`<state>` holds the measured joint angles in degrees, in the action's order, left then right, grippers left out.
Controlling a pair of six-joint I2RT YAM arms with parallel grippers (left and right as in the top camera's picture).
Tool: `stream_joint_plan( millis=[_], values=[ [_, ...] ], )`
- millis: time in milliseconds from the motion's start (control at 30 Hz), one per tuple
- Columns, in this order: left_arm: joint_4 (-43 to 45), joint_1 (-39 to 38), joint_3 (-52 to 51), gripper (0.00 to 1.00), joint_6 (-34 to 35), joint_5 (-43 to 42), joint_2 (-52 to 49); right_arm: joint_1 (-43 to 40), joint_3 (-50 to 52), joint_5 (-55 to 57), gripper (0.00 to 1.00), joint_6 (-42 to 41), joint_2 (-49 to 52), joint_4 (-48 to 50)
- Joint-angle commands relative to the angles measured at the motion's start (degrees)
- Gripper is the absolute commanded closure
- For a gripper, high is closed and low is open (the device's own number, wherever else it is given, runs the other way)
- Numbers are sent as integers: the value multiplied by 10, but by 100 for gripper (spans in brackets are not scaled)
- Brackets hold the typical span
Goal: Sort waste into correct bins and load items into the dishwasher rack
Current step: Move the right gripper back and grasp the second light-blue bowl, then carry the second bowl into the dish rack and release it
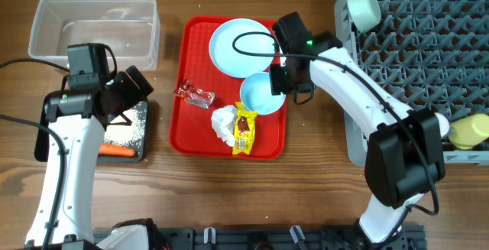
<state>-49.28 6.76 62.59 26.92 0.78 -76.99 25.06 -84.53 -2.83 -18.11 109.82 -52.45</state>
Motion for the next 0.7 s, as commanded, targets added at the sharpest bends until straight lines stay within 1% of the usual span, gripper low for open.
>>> stream_joint_plan(
  millis=[0,67,133,200,300,333,367,567,600,667],
  values=[
    [2,3,3,0,6,-1,0,1,48,-11,53,-30,5,42],
    [2,3,3,0,6,-1,0,1,63,-12,61,-31,5,61],
    [2,3,3,0,6,-1,0,1,76,-12,62,-33,5,76],
    [2,3,3,0,6,-1,0,1,83,-14,71,-35,5,83],
    [2,3,3,0,6,-1,0,1,83,-14,80,-35,5,86],
    [2,3,3,0,6,0,0,1,83,-14,86,-35,5,86],
    [2,3,3,0,6,-1,0,1,83,-14,95,-35,5,85],
    [2,3,3,0,6,0,0,0,71,-7,96,-28,4,98],
    [2,3,3,0,6,0,0,-2,63,6,96,-28,0,96],
    [2,3,3,0,6,0,0,-7,36,53,96,-12,-40,95]
  ],
)
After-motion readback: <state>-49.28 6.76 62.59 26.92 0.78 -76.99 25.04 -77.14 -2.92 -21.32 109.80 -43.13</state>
